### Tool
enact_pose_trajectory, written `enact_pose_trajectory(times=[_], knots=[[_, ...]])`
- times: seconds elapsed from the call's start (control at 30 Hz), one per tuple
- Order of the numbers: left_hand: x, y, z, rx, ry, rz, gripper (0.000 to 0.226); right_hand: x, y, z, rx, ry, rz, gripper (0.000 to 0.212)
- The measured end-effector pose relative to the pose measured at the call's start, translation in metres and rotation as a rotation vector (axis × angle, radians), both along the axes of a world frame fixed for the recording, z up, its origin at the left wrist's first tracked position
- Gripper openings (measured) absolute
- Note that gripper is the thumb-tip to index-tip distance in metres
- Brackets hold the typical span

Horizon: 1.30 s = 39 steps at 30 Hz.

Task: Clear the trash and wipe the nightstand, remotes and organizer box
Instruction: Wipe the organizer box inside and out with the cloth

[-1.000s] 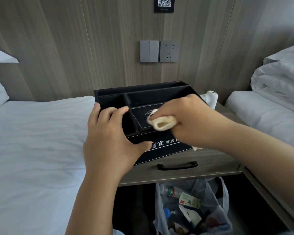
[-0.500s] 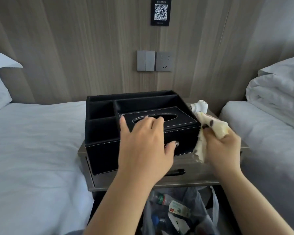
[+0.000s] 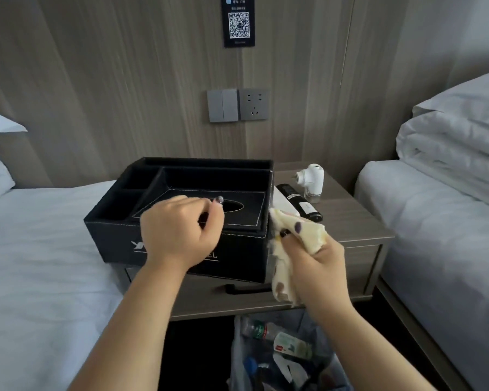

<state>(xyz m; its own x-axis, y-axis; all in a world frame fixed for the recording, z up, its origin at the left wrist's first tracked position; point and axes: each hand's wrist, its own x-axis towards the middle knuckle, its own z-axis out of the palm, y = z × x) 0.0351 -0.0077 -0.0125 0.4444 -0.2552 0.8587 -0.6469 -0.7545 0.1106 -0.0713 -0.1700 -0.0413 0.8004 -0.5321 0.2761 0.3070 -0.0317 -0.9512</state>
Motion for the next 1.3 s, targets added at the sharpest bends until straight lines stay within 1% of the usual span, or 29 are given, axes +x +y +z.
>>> enact_pose_trajectory(times=[0.03, 0.13, 0.23, 0.3, 0.37, 0.43, 0.5, 0.6, 0.63, 0.73, 0.77, 0.83, 0.87, 0.9, 0.97, 1.07, 1.1, 1.13, 1.23, 1.3], knots=[[0.005, 0.011, -0.001, -0.020, 0.024, -0.049, 0.045, -0.004, 0.010, -0.002, -0.031, -0.045, 0.005, 0.033], [0.013, 0.030, 0.001, -0.058, 0.124, -0.112, 0.037, -0.011, 0.043, -0.018, -0.137, -0.175, -0.022, 0.037], [0.003, 0.026, 0.002, -0.027, 0.114, -0.187, 0.031, -0.008, 0.067, -0.037, -0.220, -0.314, -0.121, 0.036], [-0.005, 0.018, 0.002, -0.033, 0.130, -0.170, 0.035, -0.004, 0.076, -0.049, -0.308, -0.377, -0.118, 0.042], [-0.006, 0.015, 0.000, -0.062, 0.157, -0.134, 0.044, 0.002, 0.083, -0.055, -0.386, -0.390, -0.093, 0.047], [-0.002, 0.017, -0.003, -0.098, 0.166, -0.154, 0.044, 0.010, 0.085, -0.054, -0.395, -0.413, -0.081, 0.051], [-0.001, 0.019, -0.003, -0.130, 0.180, -0.192, 0.038, 0.021, 0.082, -0.046, -0.407, -0.467, -0.094, 0.045], [-0.001, 0.019, -0.002, -0.144, 0.167, -0.230, 0.034, 0.045, 0.064, -0.025, -0.386, -0.480, -0.086, 0.058], [-0.001, 0.018, -0.002, -0.159, 0.168, -0.250, 0.034, 0.055, 0.055, -0.015, -0.354, -0.466, -0.087, 0.057], [0.001, 0.018, -0.003, -0.183, 0.134, -0.304, 0.031, 0.090, 0.024, 0.012, -0.168, -0.306, -0.110, 0.042], [0.001, 0.018, -0.004, -0.176, 0.112, -0.315, 0.031, 0.098, 0.017, 0.017, -0.114, -0.275, -0.127, 0.040], [0.002, 0.017, -0.005, -0.170, 0.088, -0.323, 0.030, 0.101, 0.019, 0.017, -0.050, -0.286, -0.163, 0.040], [0.003, 0.017, -0.005, -0.174, 0.089, -0.325, 0.030, 0.096, 0.028, 0.014, -0.047, -0.324, -0.178, 0.039], [0.004, 0.018, -0.005, -0.182, 0.095, -0.330, 0.030, 0.088, 0.039, 0.007, -0.070, -0.382, -0.181, 0.038], [0.008, 0.020, -0.005, -0.187, 0.098, -0.360, 0.029, 0.071, 0.063, -0.010, -0.179, -0.492, -0.172, 0.037], [0.012, 0.024, -0.008, -0.198, 0.085, -0.408, 0.031, 0.074, 0.057, -0.011, -0.342, -0.546, -0.196, 0.040], [0.013, 0.024, -0.007, -0.202, 0.078, -0.414, 0.031, 0.082, 0.048, -0.005, -0.336, -0.522, -0.210, 0.038], [0.014, 0.024, -0.007, -0.202, 0.071, -0.417, 0.031, 0.091, 0.039, 0.001, -0.279, -0.477, -0.224, 0.037], [0.014, 0.025, -0.008, -0.186, 0.046, -0.426, 0.032, 0.102, 0.021, 0.013, 0.032, -0.316, -0.210, 0.039], [0.012, 0.025, -0.008, -0.176, 0.035, -0.429, 0.032, 0.096, 0.020, 0.002, 0.170, -0.229, -0.233, 0.033]])
